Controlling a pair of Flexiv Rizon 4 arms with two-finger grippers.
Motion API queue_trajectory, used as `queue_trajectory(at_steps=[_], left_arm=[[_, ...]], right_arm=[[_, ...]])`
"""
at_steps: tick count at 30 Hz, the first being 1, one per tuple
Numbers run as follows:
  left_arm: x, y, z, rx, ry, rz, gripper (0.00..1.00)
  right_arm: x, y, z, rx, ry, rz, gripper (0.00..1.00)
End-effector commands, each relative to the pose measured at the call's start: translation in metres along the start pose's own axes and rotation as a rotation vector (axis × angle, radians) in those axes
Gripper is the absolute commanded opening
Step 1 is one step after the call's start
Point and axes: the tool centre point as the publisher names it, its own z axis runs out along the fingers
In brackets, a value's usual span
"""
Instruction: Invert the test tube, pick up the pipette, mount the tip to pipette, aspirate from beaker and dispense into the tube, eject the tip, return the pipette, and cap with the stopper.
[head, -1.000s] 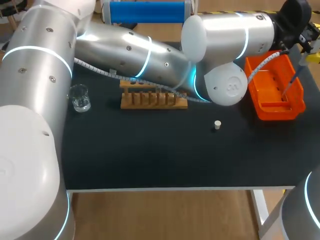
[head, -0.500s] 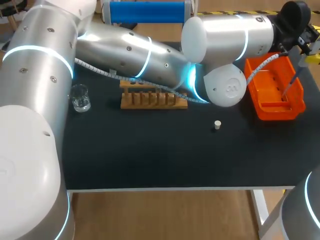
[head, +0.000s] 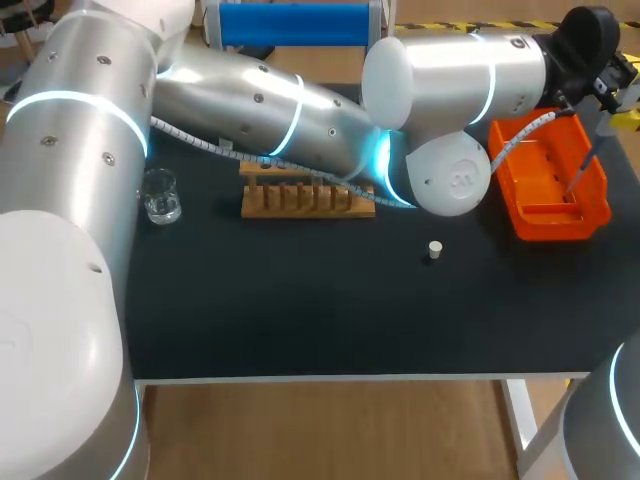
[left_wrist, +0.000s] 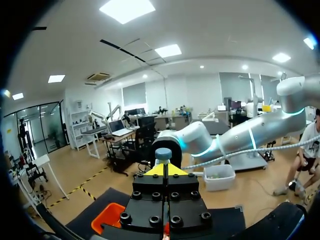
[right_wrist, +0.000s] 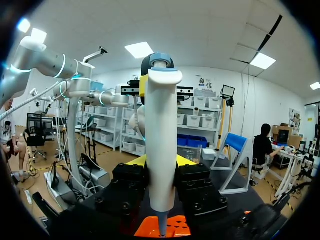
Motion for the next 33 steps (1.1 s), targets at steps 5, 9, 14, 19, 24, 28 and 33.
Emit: queue_trajectory(at_steps=[5,9,14,19,24,28,33], left_arm=[[-0.003,0.016,0.006,0.042,0.017,-0.001,0.0],[-0.003,0.018,0.006,0.041,0.015,-0.003,0.0],[-0.002,0.02,0.007,0.038,0.013,-0.005,0.0],[-0.002,0.022,0.008,0.035,0.014,-0.007,0.0],[-0.002,0.023,0.007,0.036,0.012,-0.01,0.0],[-0.004,0.016,0.005,0.04,0.01,-0.005,0.0],[-0.008,-0.001,-0.002,0.039,0.0,0.008,0.0]], right_arm=[[0.0,0.008,0.0,0.001,0.003,-0.002,0.0],[0.0,0.008,0.0,0.001,0.003,-0.002,0.0],[0.0,0.008,0.0,0.001,0.003,-0.002,0.0],[0.0,0.008,0.0,0.001,0.003,-0.002,0.0],[0.0,0.008,0.0,0.001,0.003,-0.002,0.0],[0.0,0.008,0.0,0.001,0.003,-0.002,0.0],[0.0,0.008,0.0,0.001,0.003,-0.002,0.0]])
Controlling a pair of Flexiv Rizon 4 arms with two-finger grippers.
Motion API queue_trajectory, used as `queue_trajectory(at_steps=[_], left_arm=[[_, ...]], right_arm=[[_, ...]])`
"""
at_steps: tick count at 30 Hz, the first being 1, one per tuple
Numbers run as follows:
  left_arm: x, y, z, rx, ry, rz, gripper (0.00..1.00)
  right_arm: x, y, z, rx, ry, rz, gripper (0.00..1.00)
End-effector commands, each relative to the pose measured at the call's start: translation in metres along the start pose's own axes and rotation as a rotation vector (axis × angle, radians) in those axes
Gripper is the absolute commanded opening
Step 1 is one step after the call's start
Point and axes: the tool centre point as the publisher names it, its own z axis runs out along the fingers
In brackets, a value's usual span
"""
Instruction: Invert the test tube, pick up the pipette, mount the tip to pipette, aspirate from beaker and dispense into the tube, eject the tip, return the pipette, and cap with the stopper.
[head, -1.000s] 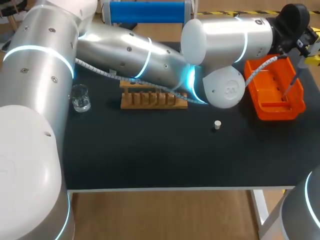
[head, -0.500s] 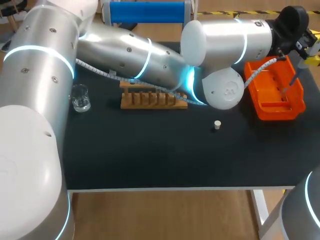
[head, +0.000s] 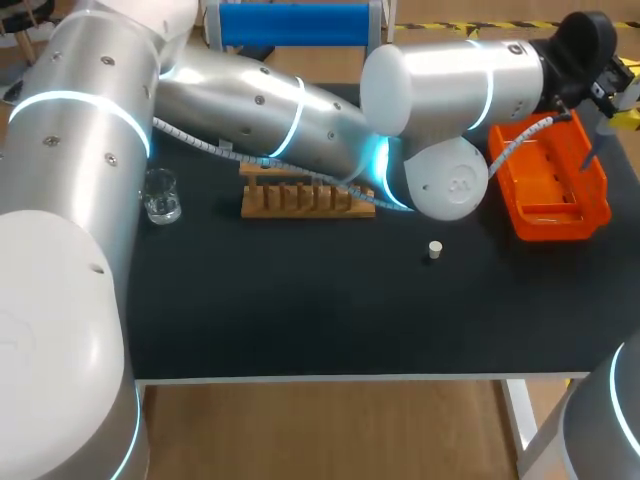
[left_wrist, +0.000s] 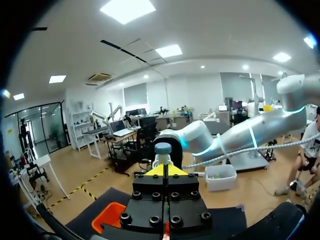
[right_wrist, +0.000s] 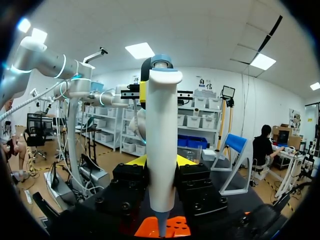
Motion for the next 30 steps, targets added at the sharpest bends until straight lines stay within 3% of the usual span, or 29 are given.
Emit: queue_trajectory(at_steps=[1,4,5,6,7,12,16,24,25,30], left_arm=[[-0.008,-0.005,-0.002,0.024,0.014,0.006,0.0],[-0.016,-0.019,-0.006,0.016,0.027,0.026,0.0],[-0.018,-0.023,-0.007,0.022,0.037,0.03,0.08],[-0.021,-0.027,-0.009,0.021,0.042,0.032,0.47],[-0.024,-0.031,-0.011,0.014,0.044,0.044,1.0],[-0.036,-0.048,-0.02,0.0,0.111,0.052,1.0],[-0.048,-0.062,-0.027,-0.023,0.236,0.079,1.0],[-0.07,-0.088,-0.049,0.016,0.516,0.109,1.0],[-0.072,-0.091,-0.051,-0.015,0.538,0.117,1.0],[-0.084,-0.099,-0.063,-0.012,0.629,0.108,1.0]], right_arm=[[0.0,0.006,0.0,0.007,0.002,0.0,0.0],[0.0,0.006,0.0,0.007,0.002,0.0,0.0],[0.0,0.006,0.0,0.007,0.002,0.0,0.0],[0.0,0.006,0.0,0.007,0.002,0.0,0.0],[0.0,0.006,0.0,0.007,0.002,0.0,0.0],[0.0,0.006,0.0,0.007,0.002,0.0,0.0],[0.0,0.006,0.0,0.007,0.002,0.0,0.0],[0.0,0.006,0.0,0.007,0.002,0.0,0.0],[0.0,0.006,0.0,0.007,0.002,0.0,0.0],[0.0,0.006,0.0,0.007,0.002,0.0,0.0]])
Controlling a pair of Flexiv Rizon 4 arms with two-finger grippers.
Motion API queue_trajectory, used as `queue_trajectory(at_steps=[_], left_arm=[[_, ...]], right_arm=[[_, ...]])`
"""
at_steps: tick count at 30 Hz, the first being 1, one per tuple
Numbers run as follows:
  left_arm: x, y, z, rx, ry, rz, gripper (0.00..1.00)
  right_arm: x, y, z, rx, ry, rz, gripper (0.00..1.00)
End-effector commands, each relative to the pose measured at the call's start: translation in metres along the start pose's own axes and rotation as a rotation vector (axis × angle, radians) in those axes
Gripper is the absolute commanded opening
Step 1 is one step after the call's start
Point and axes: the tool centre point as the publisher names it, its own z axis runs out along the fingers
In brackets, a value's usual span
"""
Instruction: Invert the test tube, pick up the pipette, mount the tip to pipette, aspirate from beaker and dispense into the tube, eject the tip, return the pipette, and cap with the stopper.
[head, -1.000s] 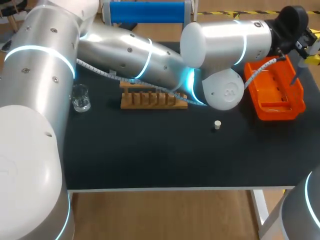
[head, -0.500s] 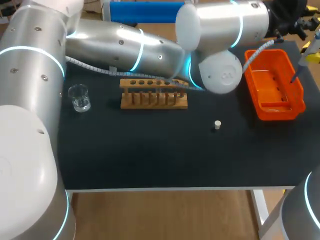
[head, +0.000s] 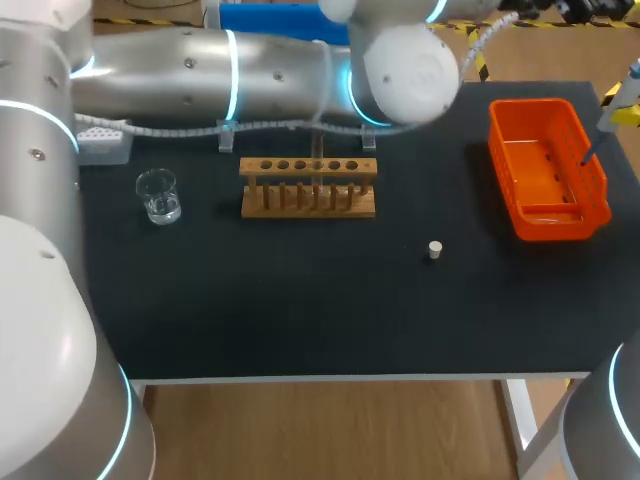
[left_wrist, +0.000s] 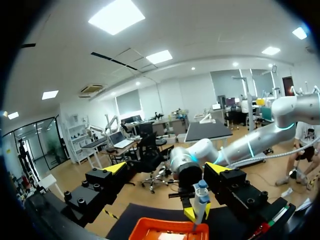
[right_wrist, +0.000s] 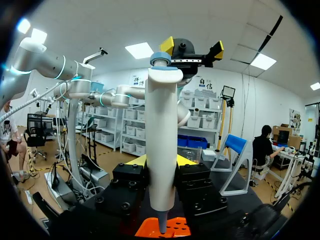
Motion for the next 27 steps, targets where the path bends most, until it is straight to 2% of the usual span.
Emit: queue_trajectory(at_steps=[1,6,14,22,27], left_arm=[[-0.014,0.0,-0.017,0.006,0.582,-0.007,1.0],[-0.024,-0.001,-0.028,-0.001,0.678,-0.003,1.0],[-0.042,-0.002,-0.038,0.039,0.827,-0.001,1.0],[-0.051,-0.001,-0.05,0.014,0.919,-0.012,1.0],[-0.054,0.006,-0.061,0.012,0.91,-0.024,1.0]], right_arm=[[0.001,0.001,0.0,0.003,0.0,-0.001,0.0],[0.001,0.001,0.0,0.003,0.0,-0.001,0.0],[0.001,0.001,0.0,0.003,0.0,-0.001,0.0],[0.001,0.001,0.0,0.003,0.0,-0.001,0.0],[0.001,0.001,0.0,0.003,0.0,-0.001,0.0]])
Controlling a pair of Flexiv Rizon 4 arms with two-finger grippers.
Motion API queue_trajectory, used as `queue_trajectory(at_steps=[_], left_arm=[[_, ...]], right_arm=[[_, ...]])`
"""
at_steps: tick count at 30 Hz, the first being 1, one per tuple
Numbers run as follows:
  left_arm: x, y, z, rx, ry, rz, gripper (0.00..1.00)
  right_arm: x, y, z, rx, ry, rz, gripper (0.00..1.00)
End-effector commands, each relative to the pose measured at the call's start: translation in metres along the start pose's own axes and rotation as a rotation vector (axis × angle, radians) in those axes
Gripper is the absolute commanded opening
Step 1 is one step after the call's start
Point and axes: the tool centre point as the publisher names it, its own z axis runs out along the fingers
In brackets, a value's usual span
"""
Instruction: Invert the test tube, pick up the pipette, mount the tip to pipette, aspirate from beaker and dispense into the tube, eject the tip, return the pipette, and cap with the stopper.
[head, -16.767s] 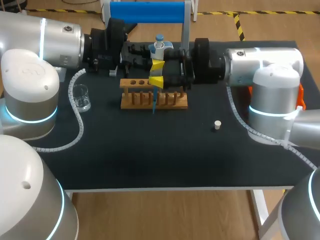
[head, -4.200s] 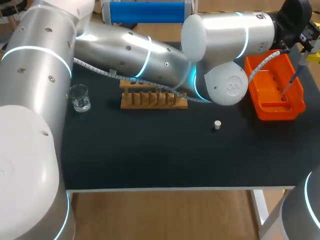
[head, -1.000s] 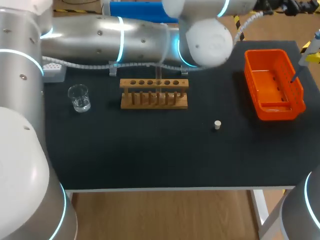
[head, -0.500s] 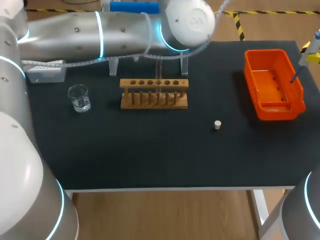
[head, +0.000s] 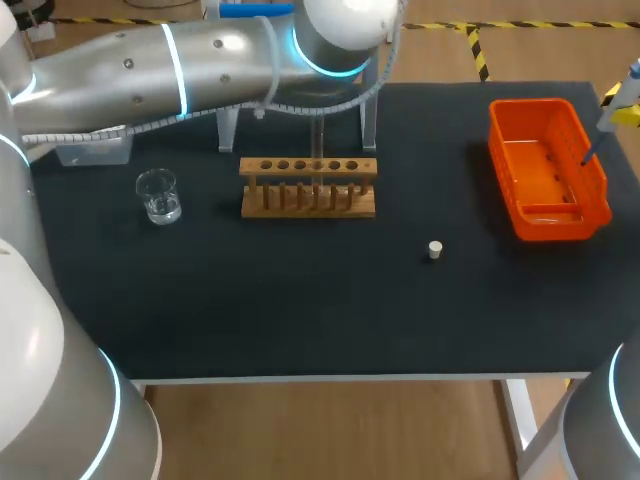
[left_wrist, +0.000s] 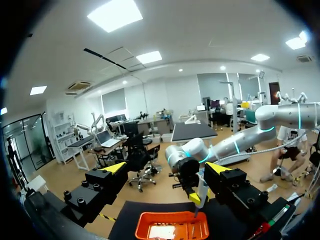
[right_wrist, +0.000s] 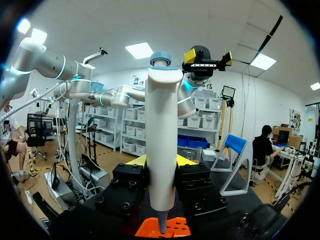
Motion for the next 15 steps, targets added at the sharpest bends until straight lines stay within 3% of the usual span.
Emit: queue_trajectory(at_steps=[1,15], left_arm=[[-0.001,0.007,-0.017,0.011,0.723,-0.001,1.0],[0.029,0.04,-0.057,0.059,0.599,-0.033,1.0]], right_arm=[[0.001,0.001,0.0,0.003,0.0,-0.001,0.0],[0.001,0.001,0.0,0.003,0.0,-0.001,0.0]])
